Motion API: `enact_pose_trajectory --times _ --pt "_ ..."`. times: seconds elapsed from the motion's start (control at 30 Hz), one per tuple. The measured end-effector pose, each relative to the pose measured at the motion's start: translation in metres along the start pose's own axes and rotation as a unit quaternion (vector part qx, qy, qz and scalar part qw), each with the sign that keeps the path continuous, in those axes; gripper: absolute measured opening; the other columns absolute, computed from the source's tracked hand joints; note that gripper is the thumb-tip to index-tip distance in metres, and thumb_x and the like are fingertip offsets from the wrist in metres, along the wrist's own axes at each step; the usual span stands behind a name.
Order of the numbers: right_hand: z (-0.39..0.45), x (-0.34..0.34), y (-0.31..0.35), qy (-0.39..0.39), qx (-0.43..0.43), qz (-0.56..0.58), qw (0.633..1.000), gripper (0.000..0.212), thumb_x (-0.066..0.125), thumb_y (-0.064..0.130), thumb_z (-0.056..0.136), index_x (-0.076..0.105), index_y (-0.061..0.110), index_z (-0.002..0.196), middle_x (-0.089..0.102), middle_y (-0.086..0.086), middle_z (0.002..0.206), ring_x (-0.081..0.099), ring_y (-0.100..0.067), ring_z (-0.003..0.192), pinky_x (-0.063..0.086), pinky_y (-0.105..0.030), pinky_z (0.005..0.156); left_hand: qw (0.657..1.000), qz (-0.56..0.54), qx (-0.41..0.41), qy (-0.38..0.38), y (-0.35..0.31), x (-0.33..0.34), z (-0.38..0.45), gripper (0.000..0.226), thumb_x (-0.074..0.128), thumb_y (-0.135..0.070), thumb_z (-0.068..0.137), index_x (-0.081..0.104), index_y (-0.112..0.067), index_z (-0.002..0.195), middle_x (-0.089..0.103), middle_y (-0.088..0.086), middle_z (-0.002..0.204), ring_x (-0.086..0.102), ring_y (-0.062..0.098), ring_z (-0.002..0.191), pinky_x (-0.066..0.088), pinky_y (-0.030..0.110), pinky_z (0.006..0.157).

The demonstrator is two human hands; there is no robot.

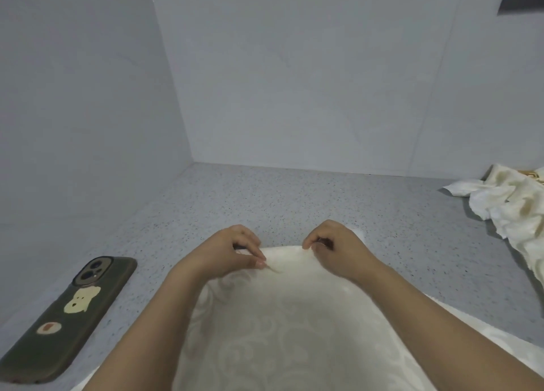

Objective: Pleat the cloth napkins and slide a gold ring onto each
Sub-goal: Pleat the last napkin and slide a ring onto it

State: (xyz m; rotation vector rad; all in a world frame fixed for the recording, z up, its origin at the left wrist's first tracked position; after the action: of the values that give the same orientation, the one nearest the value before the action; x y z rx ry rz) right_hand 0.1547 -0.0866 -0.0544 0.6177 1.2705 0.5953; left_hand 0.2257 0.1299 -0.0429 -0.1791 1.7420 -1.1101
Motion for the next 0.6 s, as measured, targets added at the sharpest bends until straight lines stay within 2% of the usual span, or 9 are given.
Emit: enact_pose_trajectory --times 0.07,0.13,0.2,0.27,0.37,0.47,0.6 --pt "0.000 0.004 0.002 -0.004 -0.003 -0.014 1.000 0.018 0.056 0.015 0.087 0.069 0.024 0.081 0.058 0.005 0.094 0.052 -0.010 0.091 0.043 -0.021 0.081 1.000 0.010 -0.004 -0.008 -0.002 0.001 -0.002 0.006 0.079 -0.040 0.073 0.076 -0.034 0.072 0.060 -0.021 0.103 0.059 -0.007 0.088 0.043 0.015 0.076" --pt "0.001 0.008 0.004 -0.027 -0.030 -0.080 0.996 0.013 0.059 0.033 0.087 0.065 0.025 0.079 0.059 0.009 0.091 0.050 -0.011 0.093 0.042 -0.027 0.085 0.999 0.029 0.002 -0.043 -0.004 0.002 0.000 0.015 0.076 -0.047 0.074 0.074 -0.034 0.068 0.060 -0.020 0.098 0.059 -0.006 0.085 0.044 0.018 0.075" --pt "0.002 0.012 0.007 -0.039 -0.056 -0.174 0.982 0.024 0.059 0.054 0.082 0.060 0.030 0.080 0.057 0.015 0.092 0.047 -0.008 0.092 0.038 -0.026 0.086 0.994 0.090 0.020 -0.062 -0.006 0.006 0.003 0.021 0.076 -0.053 0.070 0.070 -0.033 0.066 0.058 -0.019 0.095 0.055 -0.002 0.091 0.042 0.025 0.086" --pt "0.003 0.014 0.010 -0.045 -0.057 -0.206 0.976 0.034 0.062 0.063 0.075 0.057 0.031 0.085 0.055 0.016 0.095 0.044 -0.008 0.092 0.035 -0.025 0.087 0.986 0.150 0.031 -0.058 -0.009 0.010 0.005 0.025 0.078 -0.053 0.067 0.065 -0.031 0.068 0.054 -0.018 0.095 0.048 -0.002 0.093 0.036 0.030 0.095" --pt "0.004 0.015 0.013 -0.045 -0.050 -0.189 0.980 0.037 0.066 0.060 0.074 0.057 0.029 0.092 0.056 0.015 0.098 0.042 -0.008 0.093 0.032 -0.025 0.087 0.987 0.150 0.030 -0.045 -0.011 0.011 0.005 0.025 0.080 -0.048 0.065 0.065 -0.030 0.072 0.053 -0.015 0.098 0.045 -0.002 0.094 0.033 0.032 0.099" --pt "0.006 0.016 0.016 -0.039 -0.057 -0.195 0.978 0.034 0.064 0.052 0.081 0.059 0.033 0.109 0.057 0.016 0.105 0.041 -0.007 0.098 0.029 -0.024 0.090 0.991 0.120 0.029 -0.045 -0.011 0.012 0.004 0.022 0.081 -0.044 0.065 0.066 -0.029 0.073 0.053 -0.014 0.097 0.046 0.001 0.093 0.036 0.035 0.099" --pt "0.009 0.019 0.016 -0.019 -0.048 -0.207 0.977 0.033 0.059 0.048 0.087 0.060 0.039 0.118 0.055 0.016 0.112 0.040 -0.009 0.106 0.026 -0.026 0.096 0.992 0.108 0.029 -0.055 -0.011 0.014 0.006 0.024 0.082 -0.043 0.064 0.065 -0.031 0.074 0.054 -0.010 0.095 0.047 0.005 0.088 0.038 0.031 0.090"
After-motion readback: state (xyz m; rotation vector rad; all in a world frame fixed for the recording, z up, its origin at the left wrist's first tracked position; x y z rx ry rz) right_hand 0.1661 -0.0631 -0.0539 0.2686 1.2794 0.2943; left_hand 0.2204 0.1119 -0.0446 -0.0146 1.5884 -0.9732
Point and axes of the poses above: each hand's wrist, its own z-axis towards the middle knuckle, its own x-axis out of the palm, y = z × x, the point moved 4 cm from there along z, towards the middle knuckle
